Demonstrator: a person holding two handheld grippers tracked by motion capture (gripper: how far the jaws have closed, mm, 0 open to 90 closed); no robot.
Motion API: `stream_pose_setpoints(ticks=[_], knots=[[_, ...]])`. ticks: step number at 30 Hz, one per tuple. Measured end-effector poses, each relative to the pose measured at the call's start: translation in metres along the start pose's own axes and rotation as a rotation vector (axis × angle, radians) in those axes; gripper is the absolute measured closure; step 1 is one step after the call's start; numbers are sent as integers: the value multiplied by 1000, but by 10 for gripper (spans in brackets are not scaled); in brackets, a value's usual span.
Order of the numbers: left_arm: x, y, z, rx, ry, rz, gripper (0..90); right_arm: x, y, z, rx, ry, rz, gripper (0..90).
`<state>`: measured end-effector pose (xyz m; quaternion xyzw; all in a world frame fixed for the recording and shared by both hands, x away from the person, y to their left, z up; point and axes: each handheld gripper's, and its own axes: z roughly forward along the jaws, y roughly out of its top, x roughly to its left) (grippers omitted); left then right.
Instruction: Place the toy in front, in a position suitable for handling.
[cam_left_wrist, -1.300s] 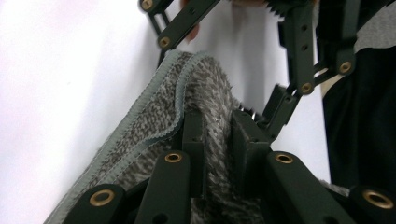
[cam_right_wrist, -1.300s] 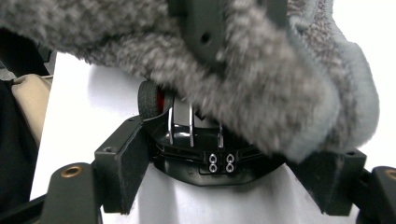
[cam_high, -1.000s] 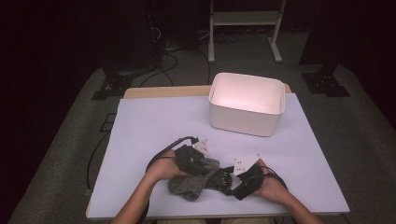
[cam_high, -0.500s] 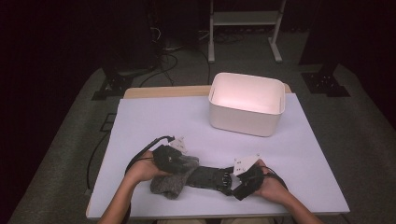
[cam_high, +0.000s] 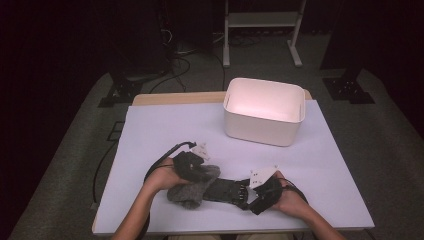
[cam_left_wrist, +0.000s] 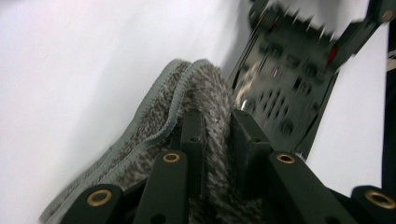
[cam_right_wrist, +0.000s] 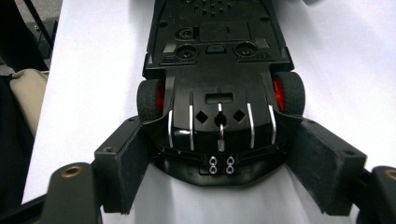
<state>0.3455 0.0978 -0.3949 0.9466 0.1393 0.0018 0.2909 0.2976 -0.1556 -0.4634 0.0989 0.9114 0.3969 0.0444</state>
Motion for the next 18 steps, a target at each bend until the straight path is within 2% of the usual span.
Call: stream_pose_setpoints(ticks=[5,8,14,18], knots=[[-7,21,14,19,-20,56,762,0,0,0,0,0,2,232],[-9,26,18,35,-25,68,762,0,0,0,0,-1,0,232],[-8,14,11,21,-38,50,762,0,0,0,-3,0,-3,232],[-8,1,3,19,-21,43,762,0,-1,0,-6,0,-2,232]])
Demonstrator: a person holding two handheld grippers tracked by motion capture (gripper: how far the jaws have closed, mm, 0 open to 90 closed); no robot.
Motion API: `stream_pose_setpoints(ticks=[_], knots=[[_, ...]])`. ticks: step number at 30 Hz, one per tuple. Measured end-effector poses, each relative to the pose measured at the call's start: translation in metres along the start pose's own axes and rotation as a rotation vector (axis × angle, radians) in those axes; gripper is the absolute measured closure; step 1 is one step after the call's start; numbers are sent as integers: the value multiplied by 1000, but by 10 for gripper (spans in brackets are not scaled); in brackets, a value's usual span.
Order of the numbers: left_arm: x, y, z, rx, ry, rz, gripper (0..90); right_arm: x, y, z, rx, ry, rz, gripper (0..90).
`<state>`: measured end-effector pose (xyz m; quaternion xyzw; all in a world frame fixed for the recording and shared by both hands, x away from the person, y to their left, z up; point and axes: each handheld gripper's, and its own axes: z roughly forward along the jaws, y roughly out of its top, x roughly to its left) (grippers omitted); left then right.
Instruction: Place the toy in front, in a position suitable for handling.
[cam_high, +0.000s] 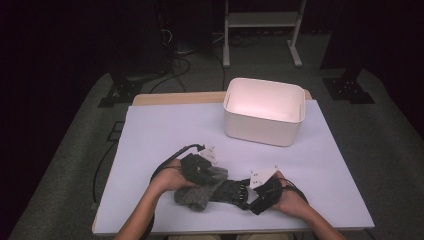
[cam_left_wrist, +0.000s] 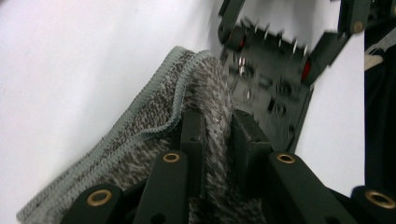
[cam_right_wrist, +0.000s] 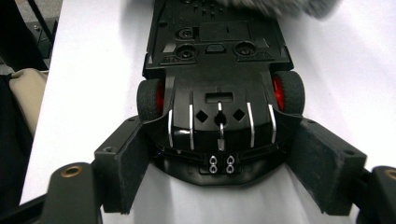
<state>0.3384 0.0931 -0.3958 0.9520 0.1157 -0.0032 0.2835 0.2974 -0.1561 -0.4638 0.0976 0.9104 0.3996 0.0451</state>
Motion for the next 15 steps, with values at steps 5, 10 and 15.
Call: stream_pose_setpoints(ticks=[5,10,15], knots=[[-2,-21,-13,13,17,-20,762,0,0,0,1,1,0,232],[-8,-36,-22,34,37,-17,762,0,0,0,6,1,1,232],[-17,-35,-22,38,25,11,762,0,1,0,8,0,-2,232]])
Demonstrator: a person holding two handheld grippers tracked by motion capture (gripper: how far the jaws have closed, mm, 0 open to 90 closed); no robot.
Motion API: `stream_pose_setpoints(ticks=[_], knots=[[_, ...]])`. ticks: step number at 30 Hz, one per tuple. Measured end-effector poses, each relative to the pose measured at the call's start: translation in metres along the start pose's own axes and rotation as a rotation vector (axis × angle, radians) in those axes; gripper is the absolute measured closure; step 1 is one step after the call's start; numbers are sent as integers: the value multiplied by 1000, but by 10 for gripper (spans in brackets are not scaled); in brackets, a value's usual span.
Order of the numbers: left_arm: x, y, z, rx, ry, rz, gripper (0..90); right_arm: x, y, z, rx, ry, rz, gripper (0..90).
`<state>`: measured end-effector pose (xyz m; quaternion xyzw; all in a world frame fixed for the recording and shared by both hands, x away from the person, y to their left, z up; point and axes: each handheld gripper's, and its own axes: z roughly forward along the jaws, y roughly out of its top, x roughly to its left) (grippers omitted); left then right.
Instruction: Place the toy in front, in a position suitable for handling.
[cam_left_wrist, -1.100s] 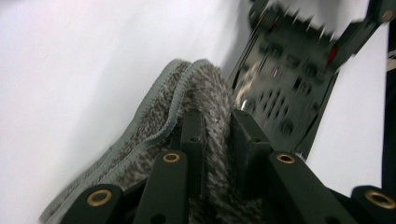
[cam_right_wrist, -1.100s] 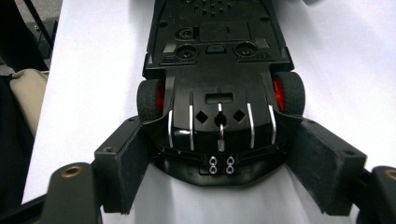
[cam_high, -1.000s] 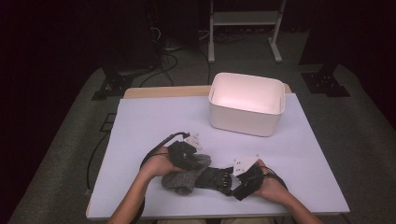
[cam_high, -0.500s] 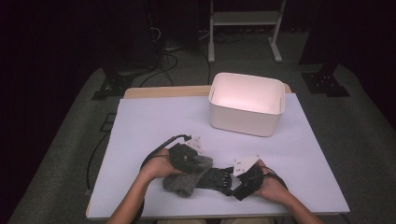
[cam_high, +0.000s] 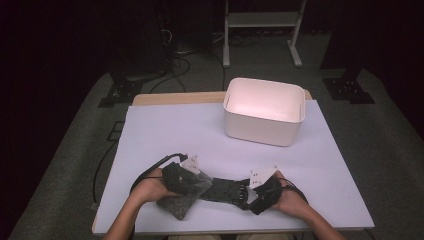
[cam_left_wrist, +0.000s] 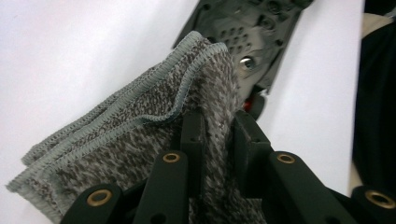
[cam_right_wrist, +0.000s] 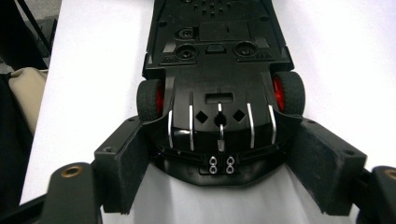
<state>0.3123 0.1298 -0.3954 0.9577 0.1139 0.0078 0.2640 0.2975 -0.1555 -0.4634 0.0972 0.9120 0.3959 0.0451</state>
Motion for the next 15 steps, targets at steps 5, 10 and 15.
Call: stream_pose_setpoints(ticks=[5,10,15], knots=[[-6,18,8,-12,-34,41,762,0,0,0,1,-1,0,232],[-17,48,26,-31,-96,121,762,0,0,0,3,-1,2,232],[-27,76,42,-25,-133,188,762,0,1,0,2,-2,-3,232]])
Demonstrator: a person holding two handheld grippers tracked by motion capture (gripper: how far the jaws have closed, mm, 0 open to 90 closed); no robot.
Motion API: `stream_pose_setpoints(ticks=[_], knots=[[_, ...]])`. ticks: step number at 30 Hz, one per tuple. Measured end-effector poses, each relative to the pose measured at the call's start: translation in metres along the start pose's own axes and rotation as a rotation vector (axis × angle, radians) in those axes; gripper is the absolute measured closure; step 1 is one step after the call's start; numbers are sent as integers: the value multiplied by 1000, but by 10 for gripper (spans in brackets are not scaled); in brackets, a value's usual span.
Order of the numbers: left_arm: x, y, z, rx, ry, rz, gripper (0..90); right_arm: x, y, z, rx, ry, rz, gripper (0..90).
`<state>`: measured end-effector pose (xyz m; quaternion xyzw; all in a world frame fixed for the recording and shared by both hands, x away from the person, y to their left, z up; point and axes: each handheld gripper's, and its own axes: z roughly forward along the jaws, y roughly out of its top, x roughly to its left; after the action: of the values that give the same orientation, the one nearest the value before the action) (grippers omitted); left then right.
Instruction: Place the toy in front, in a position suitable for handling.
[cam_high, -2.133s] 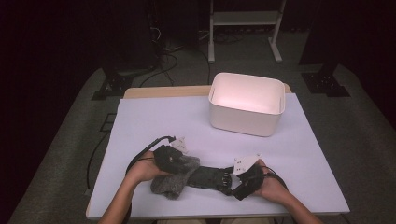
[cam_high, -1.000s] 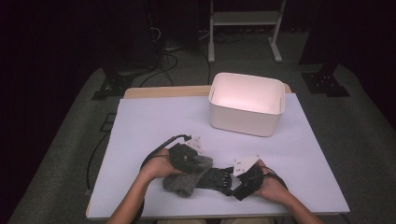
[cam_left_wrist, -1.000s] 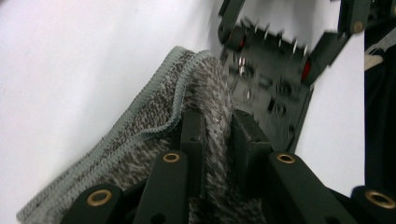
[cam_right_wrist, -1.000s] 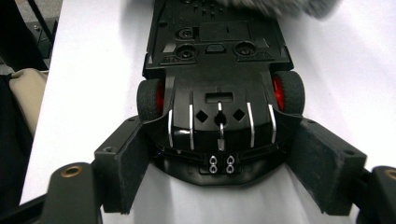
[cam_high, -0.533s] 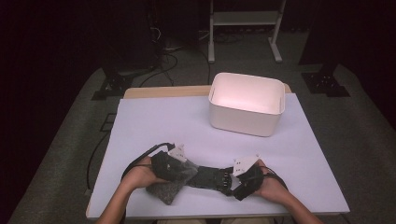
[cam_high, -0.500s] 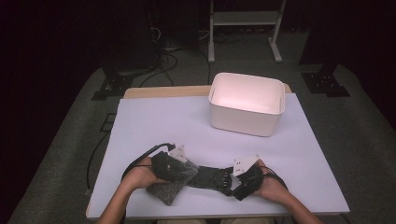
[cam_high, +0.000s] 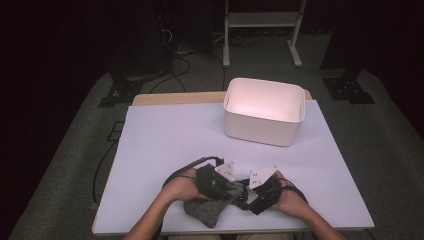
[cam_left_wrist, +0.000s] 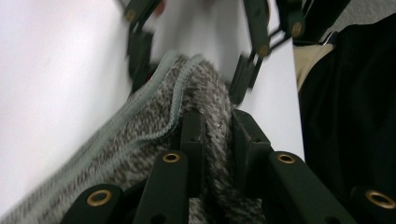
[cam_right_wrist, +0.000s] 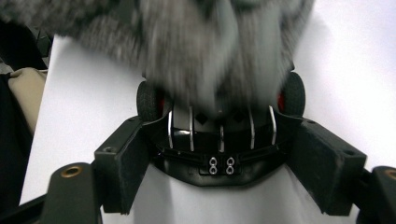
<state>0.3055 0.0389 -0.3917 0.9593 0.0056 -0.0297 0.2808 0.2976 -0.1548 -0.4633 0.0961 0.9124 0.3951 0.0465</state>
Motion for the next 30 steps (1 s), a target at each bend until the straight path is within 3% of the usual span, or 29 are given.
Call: stream_pose_setpoints(ticks=[4,7,11,18,23,30], knots=[[2,15,12,-1,-21,18,761,1,0,0,2,2,16,232],[6,15,13,-7,-26,7,762,0,0,0,-3,3,13,232],[16,3,4,-18,-2,-42,761,0,-1,0,-6,5,9,232],[26,-25,-19,4,70,-118,754,-2,-1,0,-9,9,7,232],[25,-41,-20,-20,56,-158,754,-2,-1,0,-9,17,24,230],[24,-45,-18,-35,52,-176,754,-2,3,-3,-3,17,68,222]])
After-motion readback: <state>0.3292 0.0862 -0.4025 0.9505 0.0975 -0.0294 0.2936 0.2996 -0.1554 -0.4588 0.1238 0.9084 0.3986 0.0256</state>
